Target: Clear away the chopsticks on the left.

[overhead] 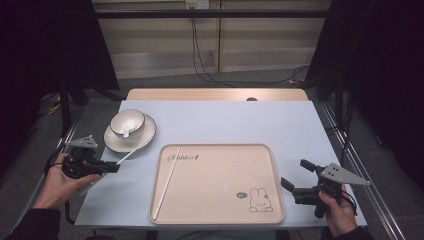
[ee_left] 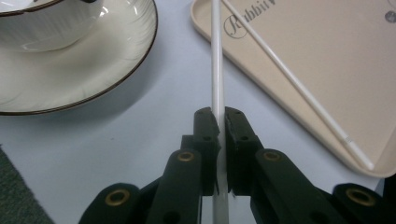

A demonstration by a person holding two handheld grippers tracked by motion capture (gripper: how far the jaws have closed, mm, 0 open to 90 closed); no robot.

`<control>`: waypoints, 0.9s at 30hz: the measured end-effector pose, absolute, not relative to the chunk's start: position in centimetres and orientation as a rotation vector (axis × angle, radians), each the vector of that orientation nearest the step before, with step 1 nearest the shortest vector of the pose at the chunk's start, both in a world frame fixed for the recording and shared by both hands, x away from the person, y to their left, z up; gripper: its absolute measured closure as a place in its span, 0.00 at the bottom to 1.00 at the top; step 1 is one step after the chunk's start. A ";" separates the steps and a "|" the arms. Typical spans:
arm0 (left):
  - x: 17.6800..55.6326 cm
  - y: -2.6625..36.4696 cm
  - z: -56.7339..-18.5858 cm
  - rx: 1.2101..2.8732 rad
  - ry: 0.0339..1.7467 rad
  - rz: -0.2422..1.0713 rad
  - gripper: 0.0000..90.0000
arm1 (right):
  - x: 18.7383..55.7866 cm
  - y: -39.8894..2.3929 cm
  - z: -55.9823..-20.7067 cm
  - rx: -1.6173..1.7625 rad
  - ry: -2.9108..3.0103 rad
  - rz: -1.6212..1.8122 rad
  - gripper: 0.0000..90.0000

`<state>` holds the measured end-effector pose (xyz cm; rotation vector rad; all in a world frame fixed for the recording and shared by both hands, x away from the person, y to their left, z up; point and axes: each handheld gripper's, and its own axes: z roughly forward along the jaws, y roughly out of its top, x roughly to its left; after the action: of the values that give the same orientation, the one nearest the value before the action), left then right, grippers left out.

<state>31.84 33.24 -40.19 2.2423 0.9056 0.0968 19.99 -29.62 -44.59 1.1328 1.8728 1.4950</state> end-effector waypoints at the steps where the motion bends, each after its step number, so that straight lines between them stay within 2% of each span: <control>1: 31.5 32.9 -40.1 2.222 0.915 0.083 0.94 | 20.0 -29.6 -44.6 1.133 1.873 1.495 0.02; 14: 27.2 28.5 -39.0 2.093 1.093 0.102 0.94 | 20.0 -29.6 -44.6 1.122 1.884 1.496 0.02; 27: 24.7 24.0 -39.2 1.958 1.240 0.131 0.94 | 20.0 -29.5 -44.6 1.117 1.889 1.491 0.02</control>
<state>24.68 24.05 -39.21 1.9579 1.2402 0.1307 20.02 -29.49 -44.57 1.1174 1.8887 1.4906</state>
